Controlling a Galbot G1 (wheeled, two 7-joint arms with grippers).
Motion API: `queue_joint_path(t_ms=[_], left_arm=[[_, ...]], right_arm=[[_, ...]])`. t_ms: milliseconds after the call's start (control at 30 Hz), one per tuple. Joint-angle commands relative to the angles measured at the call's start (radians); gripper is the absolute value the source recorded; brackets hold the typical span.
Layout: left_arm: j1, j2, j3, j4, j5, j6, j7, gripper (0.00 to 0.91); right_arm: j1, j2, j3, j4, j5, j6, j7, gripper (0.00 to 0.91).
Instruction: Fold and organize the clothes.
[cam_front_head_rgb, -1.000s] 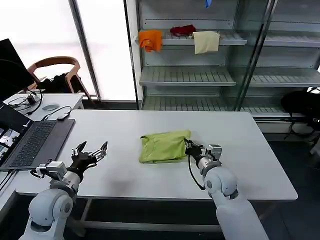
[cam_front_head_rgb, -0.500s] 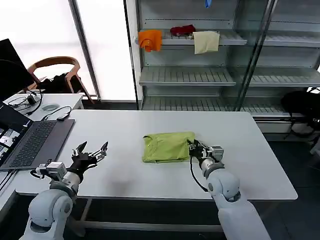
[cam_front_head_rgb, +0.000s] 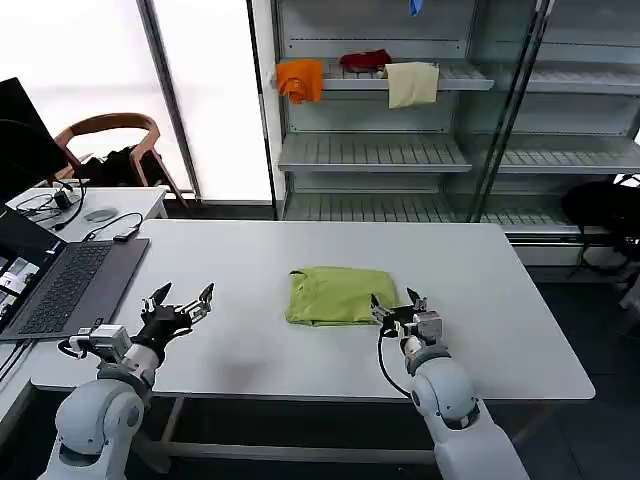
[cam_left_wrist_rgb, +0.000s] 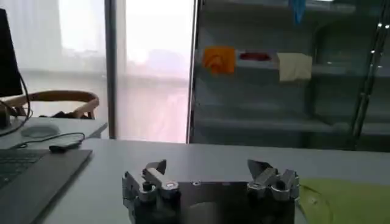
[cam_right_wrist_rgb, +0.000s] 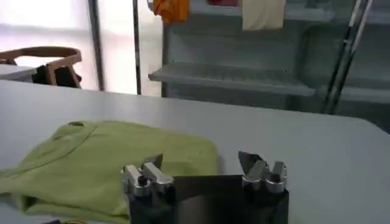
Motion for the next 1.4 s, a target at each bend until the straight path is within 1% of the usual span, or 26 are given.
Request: queue_joint_path(t_ms=[33,67,100,167,200,267,300,333,367,433,467,500,533,600,633,700,800,867,900,1200,1267,1300,1333,1400], left_arm=[[0.018,-0.003,-0.008,-0.006,-0.011,-0.030,0.004,0.907],[0.020,-0.004,-0.008,-0.005,-0.011,-0.040,0.004,0.907],[0.023,-0.006,-0.008,-0.002,-0.011,-0.059,0.006,0.907],[0.028,-0.006,-0.007,0.008,-0.010,-0.090,0.009,0.907],[0.033,-0.005,-0.005,0.015,-0.008,-0.116,0.014,0.907],[0.036,-0.003,-0.006,0.029,-0.006,-0.133,0.024,0.907],[0.037,-0.001,-0.006,0.042,-0.007,-0.141,0.029,0.907],[0.037,0.001,-0.007,0.049,-0.007,-0.152,0.033,0.907],[0.036,0.002,-0.007,0.058,-0.008,-0.160,0.034,0.907],[0.030,0.009,-0.008,0.091,-0.008,-0.177,0.036,0.907],[0.029,0.011,-0.008,0.096,-0.009,-0.190,0.037,0.907],[0.028,0.018,-0.008,0.110,-0.009,-0.211,0.040,0.907],[0.026,0.021,-0.007,0.116,-0.011,-0.221,0.048,0.907],[0.026,0.027,-0.007,0.123,-0.015,-0.256,0.059,0.907],[0.024,0.029,-0.004,0.133,-0.014,-0.280,0.062,0.907],[0.022,0.031,0.002,0.147,-0.014,-0.331,0.067,0.907],[0.022,0.032,0.006,0.155,-0.028,-0.362,0.073,0.907],[0.024,0.031,0.006,0.160,-0.035,-0.377,0.077,0.907],[0.024,0.032,0.006,0.162,-0.034,-0.376,0.078,0.907],[0.032,0.034,-0.001,0.160,-0.037,-0.367,0.073,0.907],[0.033,0.035,-0.002,0.160,-0.044,-0.364,0.072,0.907],[0.033,0.036,-0.002,0.160,-0.046,-0.363,0.072,0.907],[0.034,0.038,-0.002,0.160,-0.049,-0.361,0.073,0.907],[0.036,0.044,-0.002,0.158,-0.050,-0.359,0.075,0.907]], right_arm=[[-0.073,0.016,0.014,0.054,-0.091,0.002,0.019,0.907],[-0.085,0.016,0.018,0.068,-0.106,0.003,0.021,0.907],[-0.120,0.020,0.031,0.096,-0.158,0.004,0.018,0.907],[-0.149,0.025,0.063,0.127,-0.199,0.008,0.012,0.907],[-0.180,0.016,0.096,0.152,-0.205,0.029,0.018,0.907],[-0.199,0.004,0.150,0.165,-0.204,0.053,0.014,0.907],[-0.213,-0.011,0.203,0.167,-0.204,0.077,-0.002,0.907],[-0.221,-0.025,0.239,0.166,-0.201,0.088,-0.006,0.907],[-0.223,-0.031,0.254,0.164,-0.197,0.092,-0.008,0.907],[-0.233,-0.073,0.325,0.159,-0.163,0.090,-0.016,0.907],[-0.236,-0.094,0.345,0.158,-0.161,0.090,-0.013,0.907],[-0.243,-0.126,0.370,0.157,-0.163,0.113,-0.012,0.907],[-0.247,-0.135,0.379,0.156,-0.165,0.120,-0.021,0.907],[-0.266,-0.155,0.440,0.158,-0.180,0.164,-0.071,0.907],[-0.276,-0.161,0.459,0.162,-0.175,0.172,-0.090,0.907],[-0.290,-0.164,0.484,0.169,-0.157,0.175,-0.093,0.907],[-0.305,-0.168,0.496,0.165,-0.152,0.182,-0.095,0.907],[-0.313,-0.167,0.503,0.165,-0.142,0.187,-0.107,0.907],[-0.315,-0.167,0.507,0.166,-0.134,0.192,-0.117,0.907],[-0.309,-0.169,0.497,0.173,-0.108,0.188,-0.133,0.907],[-0.305,-0.171,0.496,0.173,-0.100,0.183,-0.134,0.907],[-0.301,-0.173,0.498,0.174,-0.081,0.166,-0.136,0.907],[-0.300,-0.173,0.504,0.175,-0.069,0.149,-0.145,0.907],[-0.301,-0.179,0.511,0.175,-0.053,0.151,-0.160,0.907]])
